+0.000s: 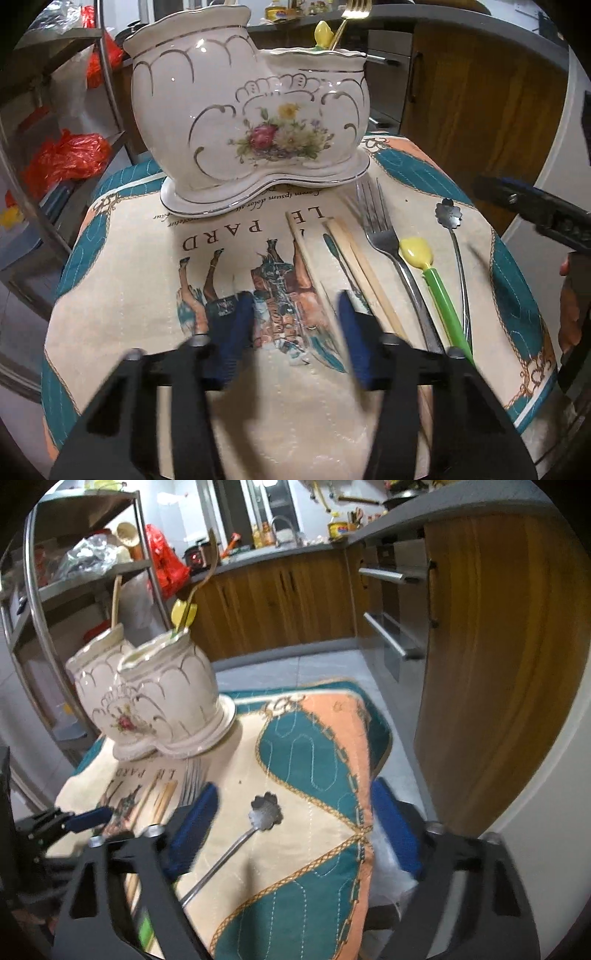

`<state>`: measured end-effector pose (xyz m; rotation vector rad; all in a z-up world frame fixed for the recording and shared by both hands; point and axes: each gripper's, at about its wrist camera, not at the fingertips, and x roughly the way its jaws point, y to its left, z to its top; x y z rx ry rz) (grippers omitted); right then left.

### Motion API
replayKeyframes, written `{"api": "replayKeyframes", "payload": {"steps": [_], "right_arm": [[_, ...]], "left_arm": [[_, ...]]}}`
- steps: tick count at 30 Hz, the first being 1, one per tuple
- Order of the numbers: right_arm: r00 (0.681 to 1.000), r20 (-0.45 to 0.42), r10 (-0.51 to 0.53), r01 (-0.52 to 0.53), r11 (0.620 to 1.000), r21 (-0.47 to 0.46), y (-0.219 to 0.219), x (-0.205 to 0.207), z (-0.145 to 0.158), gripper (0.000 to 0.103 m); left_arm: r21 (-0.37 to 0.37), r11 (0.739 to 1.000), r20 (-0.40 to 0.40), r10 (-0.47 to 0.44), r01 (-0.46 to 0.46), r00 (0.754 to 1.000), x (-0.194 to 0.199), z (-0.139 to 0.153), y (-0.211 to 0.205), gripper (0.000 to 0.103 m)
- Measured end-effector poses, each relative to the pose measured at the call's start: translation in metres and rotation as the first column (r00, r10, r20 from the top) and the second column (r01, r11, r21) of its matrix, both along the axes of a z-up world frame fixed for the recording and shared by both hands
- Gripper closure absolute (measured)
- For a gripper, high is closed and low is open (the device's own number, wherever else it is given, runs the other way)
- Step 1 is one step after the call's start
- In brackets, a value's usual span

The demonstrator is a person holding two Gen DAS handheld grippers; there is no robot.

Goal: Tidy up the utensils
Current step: 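Grasp a third chopstick with the left tool while the right tool grasps the silver spoon, then lift the chopstick toward the tall cup with the left tool while the right tool carries the spoon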

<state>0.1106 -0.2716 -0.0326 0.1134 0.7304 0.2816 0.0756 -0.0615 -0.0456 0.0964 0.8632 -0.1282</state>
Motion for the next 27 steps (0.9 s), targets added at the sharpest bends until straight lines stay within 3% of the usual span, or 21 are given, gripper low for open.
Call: {"api": "replayKeyframes", "payload": {"steps": [1, 2, 3, 6, 12, 15, 17, 19, 22, 27], "right_arm": [[1.000, -0.017, 0.012, -0.013, 1.000, -0.013, 0.002, 0.002, -0.003, 0.038], [0.999, -0.023, 0.022, -0.023, 0.999, -0.027, 0.004, 0.003, -0.004, 0.042], [0.999, -0.022, 0.036, -0.038, 0.998, -0.056, 0.009, 0.004, -0.004, 0.044], [0.996, -0.003, 0.086, -0.085, 0.981, -0.172, 0.021, 0.002, -0.006, 0.053], [0.987, -0.059, 0.151, -0.160, 0.968, -0.196, 0.033, 0.012, -0.017, 0.060], [0.981, -0.073, 0.178, -0.188, 0.965, -0.185, 0.034, 0.016, -0.020, 0.065], [0.978, -0.076, 0.193, -0.203, 0.964, -0.171, 0.035, 0.018, -0.019, 0.076], [0.978, -0.075, 0.193, -0.203, 0.964, -0.170, 0.035, 0.018, -0.017, 0.079], [0.978, -0.065, 0.197, -0.205, 0.968, -0.146, 0.033, 0.017, -0.015, 0.095], [0.980, -0.016, 0.199, -0.200, 0.975, -0.098, 0.025, 0.009, -0.001, 0.097]], "left_arm": [[-0.004, 1.000, -0.001, -0.011, 0.011, 1.000, 0.000, 0.002, 0.001, 0.075], [0.007, 1.000, -0.002, -0.014, 0.014, 1.000, 0.000, 0.002, 0.002, 0.096], [0.018, 1.000, -0.003, -0.020, 0.020, 1.000, 0.000, 0.002, 0.004, 0.098], [0.008, 0.999, -0.011, -0.035, 0.035, 0.999, -0.001, 0.004, 0.014, 0.098], [-0.032, 0.998, -0.020, -0.056, 0.055, 0.998, 0.002, 0.006, 0.025, 0.098], [-0.024, 0.997, -0.026, -0.070, 0.070, 0.997, 0.004, 0.002, 0.023, 0.098], [-0.011, 0.997, -0.015, -0.078, 0.077, 0.997, 0.005, 0.001, 0.021, 0.098], [-0.009, 0.996, -0.012, -0.084, 0.084, 0.996, 0.005, 0.001, 0.021, 0.098], [-0.005, 0.995, -0.004, -0.097, 0.097, 0.995, 0.005, 0.000, 0.022, 0.098], [-0.004, 0.995, 0.003, -0.104, 0.104, 0.995, 0.003, 0.001, 0.024, 0.098]]}}
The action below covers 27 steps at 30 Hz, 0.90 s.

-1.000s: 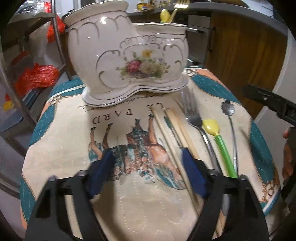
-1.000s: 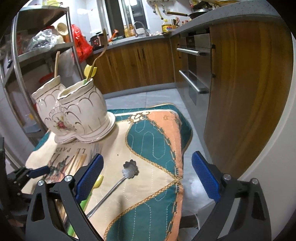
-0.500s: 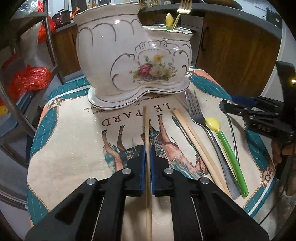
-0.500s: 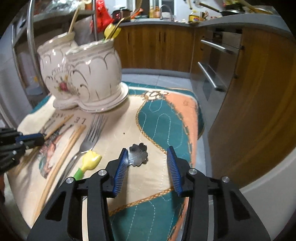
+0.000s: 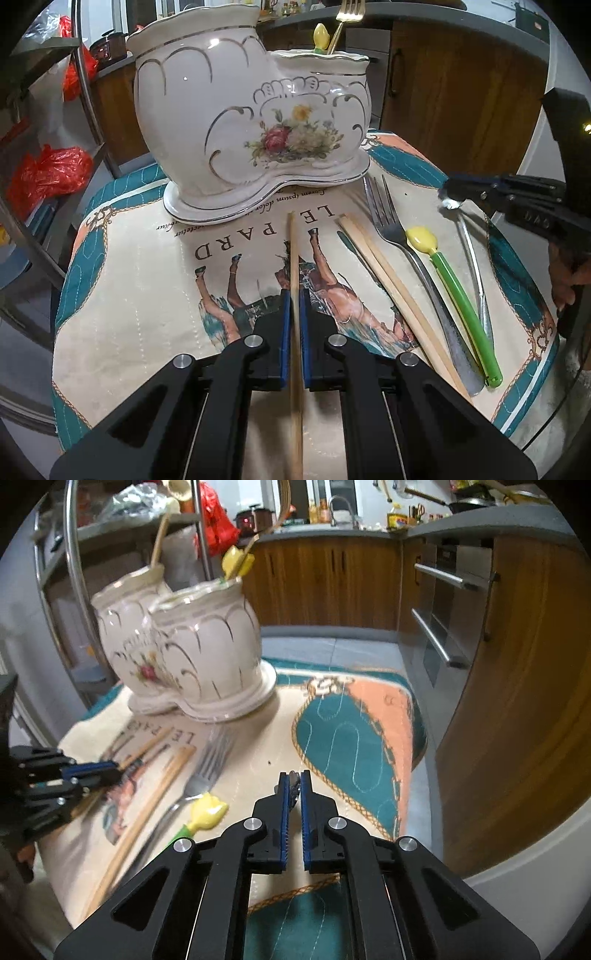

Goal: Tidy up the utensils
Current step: 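Lift the chopstick toward the tall cup with the left tool while the right tool carries the spoon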

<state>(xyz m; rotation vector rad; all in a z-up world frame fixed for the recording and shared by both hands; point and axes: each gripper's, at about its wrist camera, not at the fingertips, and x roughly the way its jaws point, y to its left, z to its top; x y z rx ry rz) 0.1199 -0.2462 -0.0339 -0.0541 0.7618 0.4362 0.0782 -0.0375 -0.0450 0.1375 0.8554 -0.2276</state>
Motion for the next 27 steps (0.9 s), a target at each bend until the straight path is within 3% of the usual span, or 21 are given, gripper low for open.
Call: {"api": "replayKeyframes", "payload": {"steps": [5, 9, 14, 20, 27], "right_arm": [[0.998, 0.059, -0.021, 0.017, 0.998, 0.060, -0.009, -0.009, 0.014, 0.099], [0.985, 0.162, -0.053, 0.040, 0.996, 0.079, -0.014, -0.022, 0.034, 0.100], [0.940, 0.329, -0.090, 0.064, 0.994, 0.089, -0.015, -0.045, 0.061, 0.100], [0.852, 0.510, -0.121, 0.121, 0.992, 0.032, -0.001, -0.067, 0.087, 0.100], [0.787, 0.596, -0.158, 0.133, 0.987, 0.086, 0.015, -0.063, 0.128, 0.100]], "left_arm": [[-0.039, 0.999, 0.050, -0.003, 0.005, 0.999, -0.009, 0.012, 0.009, 0.098], [-0.077, 0.997, 0.137, -0.020, 0.030, 0.990, -0.021, 0.029, 0.017, 0.098], [-0.116, 0.992, 0.278, -0.024, 0.058, 0.960, -0.038, 0.051, 0.027, 0.098], [-0.133, 0.989, 0.397, -0.011, 0.069, 0.918, -0.049, 0.069, 0.036, 0.098], [-0.191, 0.973, 0.494, -0.016, 0.127, 0.869, -0.052, 0.097, 0.047, 0.098]]}}
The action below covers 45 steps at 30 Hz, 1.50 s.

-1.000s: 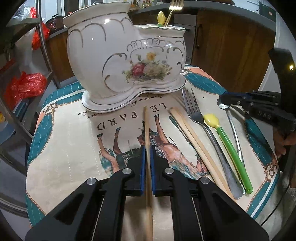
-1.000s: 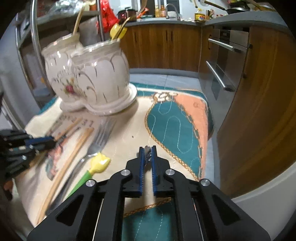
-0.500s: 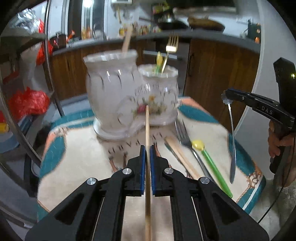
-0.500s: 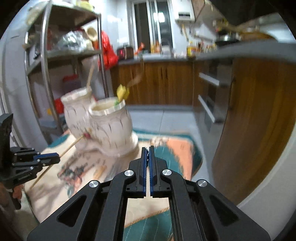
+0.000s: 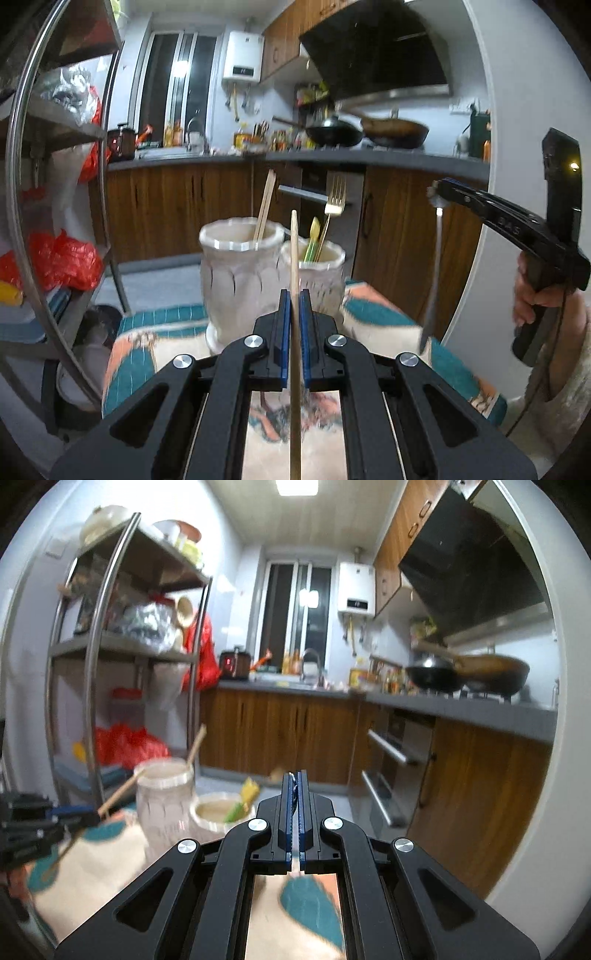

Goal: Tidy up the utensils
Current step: 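Lift the chopstick toward the tall cup with the left tool while the right tool carries the spoon, then drop chopstick in tall cup with left tool while right tool drops silver spoon in short cup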

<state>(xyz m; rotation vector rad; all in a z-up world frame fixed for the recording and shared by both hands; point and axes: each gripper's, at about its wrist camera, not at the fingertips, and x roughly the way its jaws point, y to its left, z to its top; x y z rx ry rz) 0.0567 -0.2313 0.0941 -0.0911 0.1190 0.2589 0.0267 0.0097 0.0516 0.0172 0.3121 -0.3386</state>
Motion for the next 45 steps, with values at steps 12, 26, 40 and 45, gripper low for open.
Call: {"api": "replayKeyframes", "payload": {"steps": [12, 26, 40, 45], "right_arm": [[0.996, 0.057, -0.063, 0.054, 0.988, 0.142, 0.013, 0.051, 0.037, 0.100], [0.980, 0.093, -0.177, 0.155, 0.966, 0.208, 0.008, 0.086, 0.012, 0.100], [0.996, 0.035, -0.079, 0.075, 0.993, 0.087, 0.034, 0.094, -0.013, 0.100], [0.996, 0.014, -0.087, 0.086, 0.994, 0.062, 0.038, 0.094, -0.019, 0.100]], "left_arm": [[-0.084, 0.997, 0.157, 0.011, 0.002, 0.988, 0.055, 0.070, 0.015, 0.098], [-0.192, 0.975, 0.201, 0.151, -0.112, 0.968, 0.144, 0.064, 0.017, 0.098], [-0.099, 0.981, 0.156, 0.179, -0.165, 0.971, 0.110, 0.020, 0.018, 0.098], [-0.058, 0.984, 0.107, 0.177, -0.171, 0.978, 0.104, 0.010, 0.018, 0.098]]}}
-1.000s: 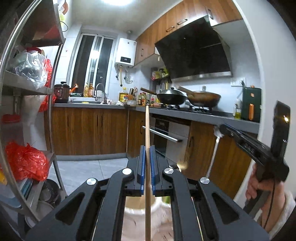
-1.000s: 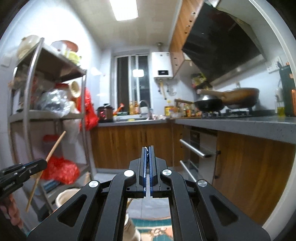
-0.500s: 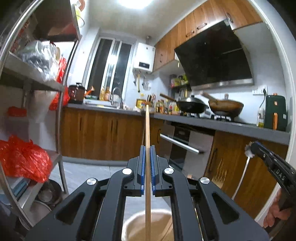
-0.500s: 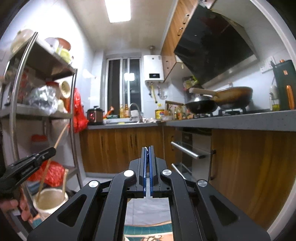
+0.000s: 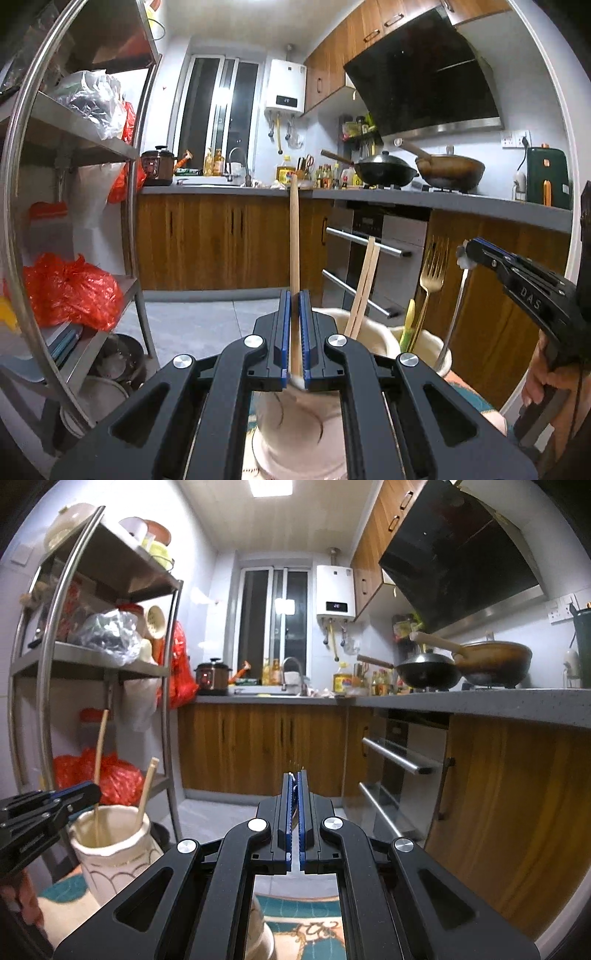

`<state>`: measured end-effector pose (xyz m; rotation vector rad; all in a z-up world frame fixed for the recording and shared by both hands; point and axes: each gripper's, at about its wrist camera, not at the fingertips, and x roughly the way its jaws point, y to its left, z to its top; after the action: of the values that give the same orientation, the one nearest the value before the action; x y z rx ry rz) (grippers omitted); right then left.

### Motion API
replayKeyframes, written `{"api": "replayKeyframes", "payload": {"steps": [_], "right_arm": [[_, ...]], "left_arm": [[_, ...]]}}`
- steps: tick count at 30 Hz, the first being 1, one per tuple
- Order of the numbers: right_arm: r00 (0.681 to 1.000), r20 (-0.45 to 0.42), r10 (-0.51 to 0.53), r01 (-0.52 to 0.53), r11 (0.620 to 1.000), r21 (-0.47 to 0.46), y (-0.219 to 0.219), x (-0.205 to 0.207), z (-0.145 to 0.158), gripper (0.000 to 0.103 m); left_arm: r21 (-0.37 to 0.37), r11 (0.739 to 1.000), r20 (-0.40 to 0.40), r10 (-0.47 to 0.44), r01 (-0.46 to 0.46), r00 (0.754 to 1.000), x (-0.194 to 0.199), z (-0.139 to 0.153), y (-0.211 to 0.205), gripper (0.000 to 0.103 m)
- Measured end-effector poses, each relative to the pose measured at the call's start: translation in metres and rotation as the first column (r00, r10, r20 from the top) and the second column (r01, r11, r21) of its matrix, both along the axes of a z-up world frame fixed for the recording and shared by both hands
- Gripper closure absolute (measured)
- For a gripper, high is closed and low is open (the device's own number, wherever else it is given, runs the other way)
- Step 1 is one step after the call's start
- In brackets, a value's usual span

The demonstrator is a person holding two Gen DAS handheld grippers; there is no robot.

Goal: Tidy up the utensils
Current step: 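Drop chopstick in tall cup with left tool while right tool drops silver spoon in short cup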

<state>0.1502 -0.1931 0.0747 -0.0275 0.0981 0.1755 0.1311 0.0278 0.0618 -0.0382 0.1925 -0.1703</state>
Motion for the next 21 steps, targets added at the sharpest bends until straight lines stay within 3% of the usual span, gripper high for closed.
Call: {"api": "replayKeyframes", "payload": {"steps": [12, 14, 15, 17, 21], "right_arm": [[1.000, -0.021, -0.011, 0.011, 0.999, -0.038, 0.008, -0.002, -0.008, 0.099], [1.000, -0.026, -0.013, 0.012, 0.999, -0.039, 0.008, -0.001, -0.008, 0.099], [0.999, -0.031, -0.012, 0.011, 0.999, -0.037, 0.008, -0.001, -0.008, 0.098], [0.999, -0.032, -0.010, 0.009, 1.000, -0.028, 0.007, -0.003, -0.009, 0.085], [1.000, -0.019, -0.003, 0.003, 1.000, -0.004, 0.003, -0.007, -0.006, 0.073]], "left_arm": [[-0.018, 1.000, -0.034, 0.008, -0.008, 0.999, -0.007, -0.007, 0.009, 0.098], [-0.024, 1.000, -0.037, 0.006, -0.007, 0.999, -0.007, -0.006, 0.010, 0.094], [-0.027, 1.000, -0.036, 0.007, -0.008, 0.999, -0.007, -0.006, 0.010, 0.092], [-0.032, 0.999, -0.031, 0.010, -0.011, 0.999, -0.008, -0.005, 0.011, 0.079], [-0.035, 0.999, -0.019, 0.012, -0.013, 1.000, -0.011, -0.003, 0.012, 0.074]]}}
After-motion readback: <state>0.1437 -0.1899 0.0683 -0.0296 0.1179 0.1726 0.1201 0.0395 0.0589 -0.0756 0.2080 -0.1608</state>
